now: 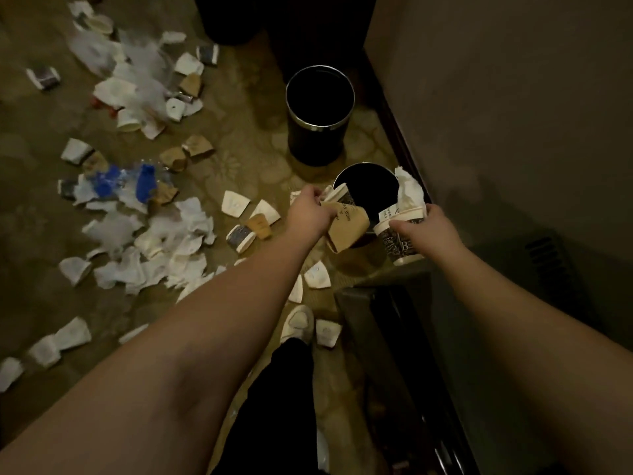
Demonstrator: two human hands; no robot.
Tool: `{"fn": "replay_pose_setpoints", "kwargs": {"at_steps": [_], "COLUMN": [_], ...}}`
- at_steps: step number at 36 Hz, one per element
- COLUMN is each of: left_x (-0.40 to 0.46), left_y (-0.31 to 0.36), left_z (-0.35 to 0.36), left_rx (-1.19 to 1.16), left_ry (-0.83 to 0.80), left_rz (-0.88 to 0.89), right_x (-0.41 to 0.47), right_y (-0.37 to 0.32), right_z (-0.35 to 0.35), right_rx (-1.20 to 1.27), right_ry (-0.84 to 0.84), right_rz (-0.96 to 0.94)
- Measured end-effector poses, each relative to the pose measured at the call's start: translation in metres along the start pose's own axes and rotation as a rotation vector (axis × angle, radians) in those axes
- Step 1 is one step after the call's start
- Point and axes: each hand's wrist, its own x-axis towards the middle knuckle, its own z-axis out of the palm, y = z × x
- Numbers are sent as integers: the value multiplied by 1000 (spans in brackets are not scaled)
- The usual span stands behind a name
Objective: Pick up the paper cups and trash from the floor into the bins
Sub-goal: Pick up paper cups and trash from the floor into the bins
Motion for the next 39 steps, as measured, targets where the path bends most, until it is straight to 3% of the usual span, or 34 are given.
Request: {"fn": "replay_pose_setpoints", "kwargs": {"at_steps": [9,15,26,32,39], "left_x": [113,174,221,231,220], "left_y": [-11,-27,-36,-38,-35], "left_z": [67,118,146,145,121], "left_rx": [133,211,352,313,272], "left_ry": [-100,-145,-167,-353,-315], "left_rz": [-35,-32,49,-8,13], "right_x": [115,180,234,245,237], "right_y": [9,27,38,42,40], "right_z": [23,46,81,89,80], "right_rx": [-351,-364,-226,-346,-417], "right_ry": [-107,-109,-8,-37,-56], "right_rz": [59,140,79,66,66]}}
